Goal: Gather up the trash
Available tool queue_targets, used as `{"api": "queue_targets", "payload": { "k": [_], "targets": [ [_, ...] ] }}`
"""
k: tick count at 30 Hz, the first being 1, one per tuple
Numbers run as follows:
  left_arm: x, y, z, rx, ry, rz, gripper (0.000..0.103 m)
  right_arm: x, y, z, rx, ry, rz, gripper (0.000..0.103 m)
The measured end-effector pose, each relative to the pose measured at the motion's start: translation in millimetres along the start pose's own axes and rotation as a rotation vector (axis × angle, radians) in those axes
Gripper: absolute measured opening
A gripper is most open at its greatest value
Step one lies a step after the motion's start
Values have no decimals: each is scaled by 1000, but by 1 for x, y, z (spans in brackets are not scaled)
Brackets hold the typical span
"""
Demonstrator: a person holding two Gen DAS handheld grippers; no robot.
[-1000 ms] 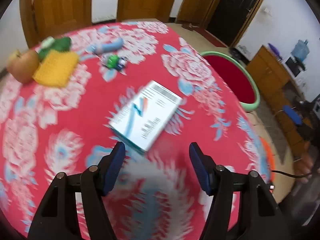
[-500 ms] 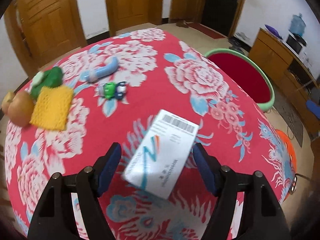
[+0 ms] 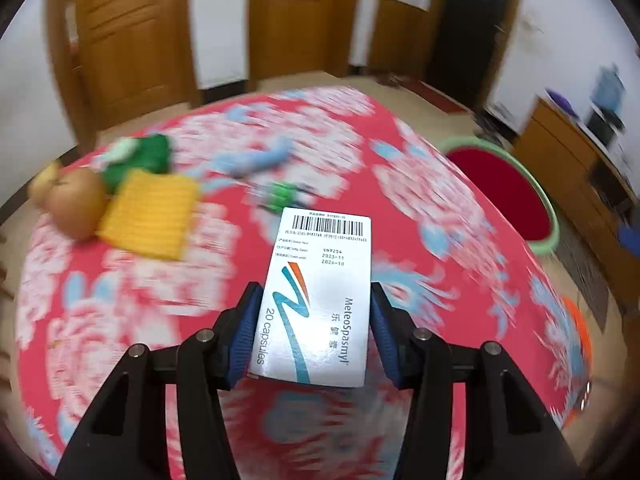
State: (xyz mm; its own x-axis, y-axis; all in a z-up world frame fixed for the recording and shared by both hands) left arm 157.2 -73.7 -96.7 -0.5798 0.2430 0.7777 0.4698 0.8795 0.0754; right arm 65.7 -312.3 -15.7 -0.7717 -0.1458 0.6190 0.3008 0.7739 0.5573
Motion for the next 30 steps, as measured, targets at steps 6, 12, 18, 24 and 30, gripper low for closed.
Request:
{"api": "queue_targets", "payload": {
  "k": [6, 12, 18, 24, 30],
  "targets": [
    [19, 79, -3, 169, -30, -138, 53, -9, 49, 6, 59, 36, -46, 65],
    [27, 131, 5, 268, -93, -247, 53, -35, 98, 7, 115, 44, -65, 66],
    [16, 155, 20, 328, -94, -269, 53, -91, 126, 26, 141, 117, -54, 66],
    [8, 163, 34, 374, -84, -258, 53, -151, 140, 45, 198, 164, -11, 66],
    [9, 164, 35, 384, -92, -253, 53, -203, 147, 63, 252, 209, 37, 66]
  ]
}}
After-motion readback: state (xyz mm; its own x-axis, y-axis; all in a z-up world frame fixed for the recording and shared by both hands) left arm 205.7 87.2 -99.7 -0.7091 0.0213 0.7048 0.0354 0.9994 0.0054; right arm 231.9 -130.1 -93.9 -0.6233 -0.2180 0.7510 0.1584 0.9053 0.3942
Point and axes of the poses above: each gripper's, at about its wrist camera, not at the fingertips, and x roughly against the way its jaws point, y to its left, z to its underside, the point moved 8 cm from there along -x, roughly the way its jaws point, and after that the axes turned 15 degrees about -x, right-handed, at the moved point
